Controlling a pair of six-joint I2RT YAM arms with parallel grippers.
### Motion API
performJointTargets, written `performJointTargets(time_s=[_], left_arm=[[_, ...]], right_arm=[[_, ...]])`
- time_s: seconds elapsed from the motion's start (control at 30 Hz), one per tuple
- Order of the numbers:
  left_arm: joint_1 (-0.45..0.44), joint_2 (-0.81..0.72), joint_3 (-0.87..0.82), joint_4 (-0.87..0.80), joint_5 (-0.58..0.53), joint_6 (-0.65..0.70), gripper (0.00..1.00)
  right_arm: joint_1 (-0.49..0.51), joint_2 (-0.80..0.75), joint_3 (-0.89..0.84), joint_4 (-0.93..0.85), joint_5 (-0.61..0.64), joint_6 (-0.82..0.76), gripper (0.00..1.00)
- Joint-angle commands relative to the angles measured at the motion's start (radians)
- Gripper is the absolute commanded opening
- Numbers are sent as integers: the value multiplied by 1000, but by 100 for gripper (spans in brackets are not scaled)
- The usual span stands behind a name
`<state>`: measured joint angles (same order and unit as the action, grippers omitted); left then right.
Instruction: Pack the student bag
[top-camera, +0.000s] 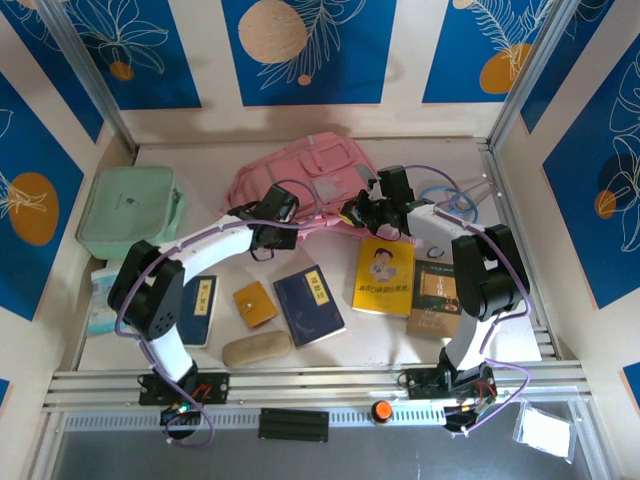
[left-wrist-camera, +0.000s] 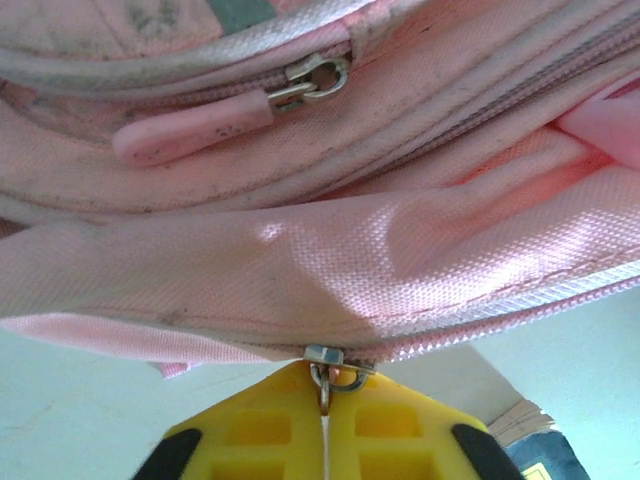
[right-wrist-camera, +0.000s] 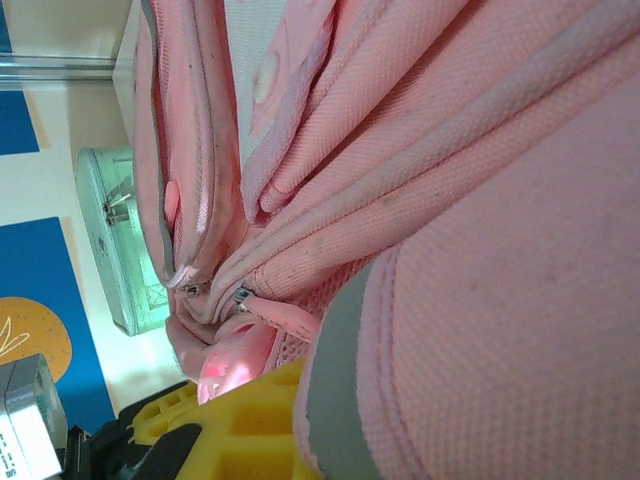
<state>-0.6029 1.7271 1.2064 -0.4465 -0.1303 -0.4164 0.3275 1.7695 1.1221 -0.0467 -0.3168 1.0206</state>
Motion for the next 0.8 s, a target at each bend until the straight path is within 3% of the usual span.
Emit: performJointTargets(time_s=[0.0,0.23,0.53,0.63,0.77], left_arm=[[14,-15,-21,46,33,60,20],[15,4,-51,155,38,100,33],[15,22,-83,187,63,81,33],[16,20,-105,216,94,62,30],[17,6,-126,230,83,50,18]], right_arm=[[1,-17,47,16,-24,-27,0],[1,-22,45,17,-22,-25,0],[2,-20,45,18,-22,-22,0],[2,-17,45,19,-22,-22,0],[-1,-13,45,15,-14,-25,0]])
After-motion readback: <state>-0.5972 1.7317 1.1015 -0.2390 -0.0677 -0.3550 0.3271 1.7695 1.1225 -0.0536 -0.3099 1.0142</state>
